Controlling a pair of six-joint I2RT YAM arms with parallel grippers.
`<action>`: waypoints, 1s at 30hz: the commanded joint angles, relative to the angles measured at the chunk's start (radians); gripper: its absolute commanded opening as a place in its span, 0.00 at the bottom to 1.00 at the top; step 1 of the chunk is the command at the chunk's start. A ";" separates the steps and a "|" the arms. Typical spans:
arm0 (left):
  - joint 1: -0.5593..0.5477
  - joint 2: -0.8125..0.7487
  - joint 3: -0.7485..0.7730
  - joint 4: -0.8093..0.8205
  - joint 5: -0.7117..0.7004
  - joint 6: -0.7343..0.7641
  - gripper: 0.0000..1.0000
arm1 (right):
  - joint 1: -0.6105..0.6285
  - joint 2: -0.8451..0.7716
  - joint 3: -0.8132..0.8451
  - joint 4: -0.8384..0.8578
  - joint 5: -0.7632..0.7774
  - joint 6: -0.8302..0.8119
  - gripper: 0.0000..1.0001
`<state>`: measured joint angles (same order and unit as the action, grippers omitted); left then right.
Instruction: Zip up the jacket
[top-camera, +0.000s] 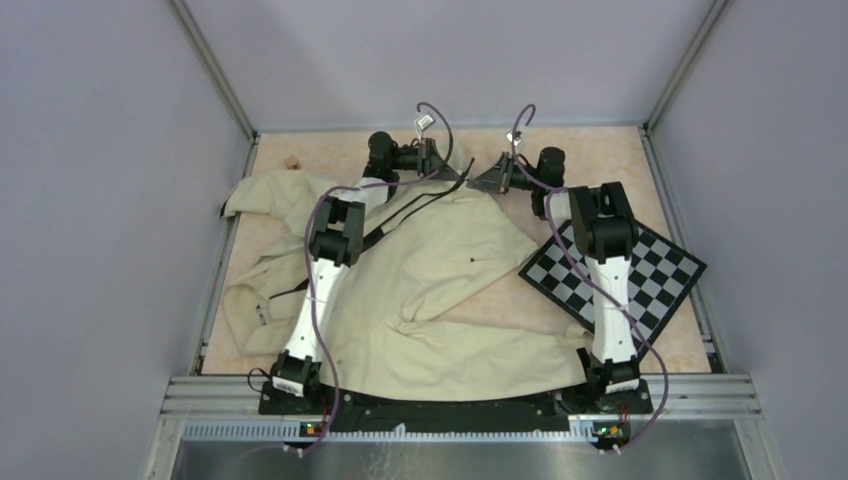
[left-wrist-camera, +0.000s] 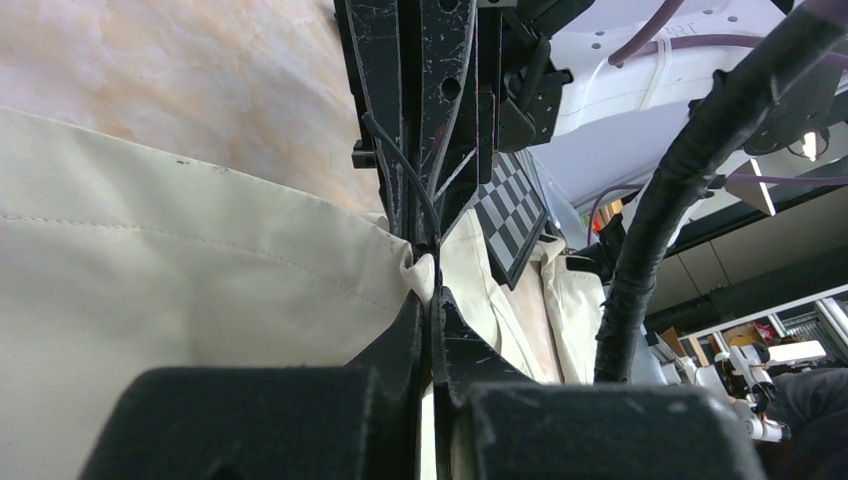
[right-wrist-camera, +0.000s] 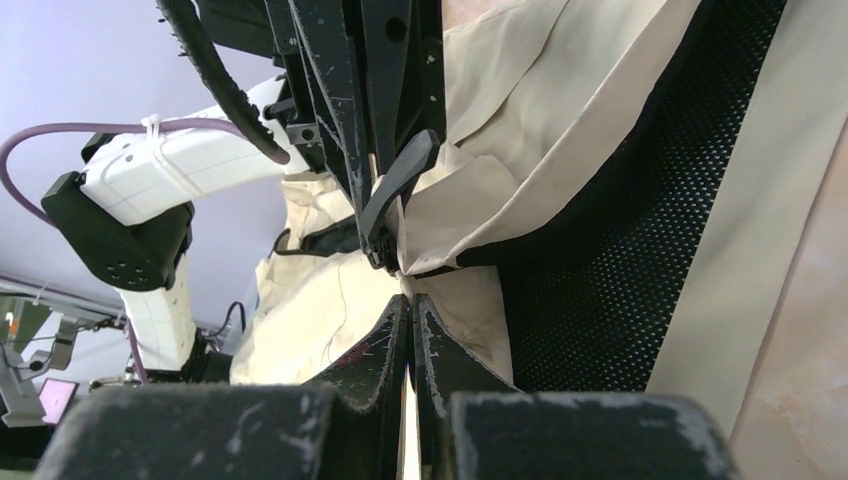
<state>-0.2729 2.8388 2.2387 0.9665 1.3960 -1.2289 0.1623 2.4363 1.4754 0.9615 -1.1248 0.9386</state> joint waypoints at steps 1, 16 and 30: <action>-0.006 0.004 0.036 0.049 0.032 -0.002 0.00 | -0.022 -0.016 0.000 0.111 0.031 0.014 0.00; -0.012 0.000 0.037 -0.031 0.037 0.052 0.00 | -0.043 -0.079 -0.072 0.264 0.079 0.067 0.00; -0.018 0.000 0.041 -0.051 0.034 0.064 0.00 | -0.094 -0.052 -0.106 0.566 0.193 0.331 0.00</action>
<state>-0.3046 2.8388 2.2463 0.9119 1.3735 -1.1946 0.1024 2.4321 1.3560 1.3838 -1.0065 1.2255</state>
